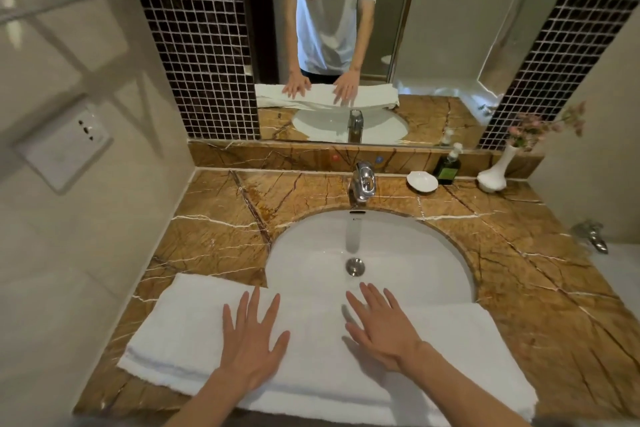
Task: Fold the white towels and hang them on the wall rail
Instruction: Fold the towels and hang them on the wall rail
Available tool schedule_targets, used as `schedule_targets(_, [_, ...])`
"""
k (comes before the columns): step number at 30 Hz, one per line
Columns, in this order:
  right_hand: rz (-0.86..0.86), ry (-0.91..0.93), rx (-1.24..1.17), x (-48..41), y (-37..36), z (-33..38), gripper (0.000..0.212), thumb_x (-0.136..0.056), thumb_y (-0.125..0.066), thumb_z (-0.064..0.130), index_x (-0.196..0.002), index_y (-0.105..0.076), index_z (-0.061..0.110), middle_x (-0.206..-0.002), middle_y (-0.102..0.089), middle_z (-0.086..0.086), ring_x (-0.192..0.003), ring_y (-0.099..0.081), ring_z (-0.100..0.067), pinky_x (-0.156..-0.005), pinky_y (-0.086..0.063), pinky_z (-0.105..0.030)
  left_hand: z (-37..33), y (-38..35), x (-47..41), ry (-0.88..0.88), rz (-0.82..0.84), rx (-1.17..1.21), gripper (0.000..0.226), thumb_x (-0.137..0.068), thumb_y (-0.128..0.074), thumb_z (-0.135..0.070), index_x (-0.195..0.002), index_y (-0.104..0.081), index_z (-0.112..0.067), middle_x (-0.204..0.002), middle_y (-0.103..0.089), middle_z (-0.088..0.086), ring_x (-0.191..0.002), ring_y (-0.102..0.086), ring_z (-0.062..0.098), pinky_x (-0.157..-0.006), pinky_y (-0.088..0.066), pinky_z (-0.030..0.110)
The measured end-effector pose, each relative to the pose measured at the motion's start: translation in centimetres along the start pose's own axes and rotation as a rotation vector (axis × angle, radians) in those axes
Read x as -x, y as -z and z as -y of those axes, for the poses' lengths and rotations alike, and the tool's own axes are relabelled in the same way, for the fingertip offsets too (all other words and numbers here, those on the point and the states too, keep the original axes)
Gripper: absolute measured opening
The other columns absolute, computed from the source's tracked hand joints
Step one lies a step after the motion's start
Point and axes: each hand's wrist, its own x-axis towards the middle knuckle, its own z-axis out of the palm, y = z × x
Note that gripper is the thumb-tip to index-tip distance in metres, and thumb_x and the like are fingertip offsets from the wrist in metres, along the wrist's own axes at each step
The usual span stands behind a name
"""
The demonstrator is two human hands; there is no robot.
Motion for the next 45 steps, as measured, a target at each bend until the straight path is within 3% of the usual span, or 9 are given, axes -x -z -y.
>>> schedule_targets(4, [-0.006, 0.149, -0.04, -0.8, 1.3, 0.1, 0.104, -0.064, 0.018, 0.068, -0.153, -0.011, 0.023, -0.16, -0.006, -0.012, -0.148, -0.002, -0.025, -0.117, 0.006, -0.039, -1.7, -0.3, 0.3, 0.008, -0.036, 0.005, 0.064, -0.089, -0.02, -0.064, -0.137, -0.045, -0.029, -0.136, -0.053, 0.014, -0.129, -0.032, 0.03, -0.109, -0.003, 0.046])
schedule_targets(14, [0.119, 0.36, -0.059, -4.4, 1.7, -3.4, 0.133, -0.039, 0.03, 0.08, -0.153, -0.009, 0.025, -0.16, -0.011, -0.012, -0.148, -0.007, -0.025, -0.117, -0.003, -0.041, -7.9, -2.0, 1.8, 0.305, -0.02, 0.083, 0.062, -0.087, -0.024, -0.062, -0.114, -0.068, -0.027, -0.123, -0.064, 0.013, -0.118, -0.041, 0.027, -0.114, 0.007, 0.041])
schedule_targets(19, [0.147, 0.375, -0.079, -4.2, 0.9, -4.3, 0.078, -0.085, -0.013, 0.061, -0.149, -0.021, 0.016, -0.145, -0.038, -0.013, -0.136, -0.034, -0.027, -0.11, -0.025, -0.038, -11.8, -2.7, 3.6, 0.486, -0.068, 0.016, 0.07, -0.088, -0.011, -0.063, -0.103, -0.073, -0.035, -0.115, -0.069, 0.006, -0.104, -0.066, 0.025, -0.109, -0.003, 0.04])
schedule_targets(22, [0.159, 0.384, -0.139, -3.6, -0.1, -4.7, 0.054, -0.095, -0.028, 0.047, -0.139, -0.031, 0.018, -0.123, -0.049, -0.006, -0.119, -0.047, -0.026, -0.099, -0.036, -0.035, -14.4, -0.7, 5.7, 0.559, 0.001, 0.133, 0.067, -0.089, -0.01, -0.065, -0.132, -0.053, -0.036, -0.148, -0.029, 0.001, -0.13, -0.046, 0.028, -0.113, -0.012, 0.05])
schedule_targets(24, [0.164, 0.384, -0.143, -3.5, -0.5, -4.8, 0.053, -0.094, -0.028, 0.048, -0.14, -0.029, 0.021, -0.124, -0.048, -0.005, -0.12, -0.046, -0.026, -0.099, -0.036, -0.035, -15.1, -1.2, 6.6, 0.585, -0.02, 0.087, 0.071, -0.086, -0.015, -0.066, -0.145, -0.035, -0.031, -0.153, -0.012, 0.001, -0.144, -0.017, 0.028, -0.114, -0.012, 0.05])
schedule_targets(26, [0.156, 0.371, -0.151, -3.5, -0.6, -4.7, 0.057, -0.094, -0.029, 0.049, -0.143, -0.026, 0.023, -0.13, -0.045, -0.005, -0.125, -0.044, -0.025, -0.101, -0.036, -0.034, -15.9, -1.3, 7.0, 0.605, 0.065, 0.193, 0.07, -0.078, -0.033, -0.065, -0.136, -0.038, -0.027, -0.148, -0.036, 0.014, -0.145, 0.003, 0.022, -0.116, 0.004, 0.037])
schedule_targets(28, [0.144, 0.328, -0.187, -3.4, -0.7, -4.3, 0.058, -0.093, -0.031, 0.049, -0.145, -0.024, 0.024, -0.133, -0.045, -0.005, -0.127, -0.044, -0.024, -0.101, -0.036, -0.034, -16.3, -0.8, 7.3, 0.624, 0.044, 0.276, 0.063, -0.081, -0.038, -0.06, -0.136, -0.038, -0.03, -0.146, -0.03, 0.023, -0.146, 0.011, 0.024, -0.115, 0.005, 0.03])
schedule_targets(31, [0.144, 0.281, -0.213, -3.3, -0.7, -4.2, 0.056, -0.092, -0.032, 0.048, -0.141, -0.028, 0.023, -0.129, -0.047, -0.004, -0.123, -0.047, -0.024, -0.099, -0.038, -0.035, -16.3, -1.4, 7.4, 0.692, -0.031, 0.48, 0.061, -0.093, -0.032, -0.057, -0.149, -0.021, -0.034, -0.157, 0.015, 0.016, -0.145, 0.013, 0.029, -0.119, -0.003, 0.031])
schedule_targets(45, [0.22, 0.337, -0.157, -3.3, -0.3, -4.7, 0.041, -0.095, -0.031, 0.04, -0.126, -0.036, 0.014, -0.12, -0.05, -0.008, -0.113, -0.05, -0.03, -0.091, -0.038, -0.037, -17.3, -0.5, 7.8, 0.725, 0.029, 0.699, 0.065, -0.094, -0.033, -0.057, -0.15, -0.014, -0.032, -0.154, 0.03, 0.004, -0.146, 0.013, 0.022, -0.12, -0.01, 0.038])
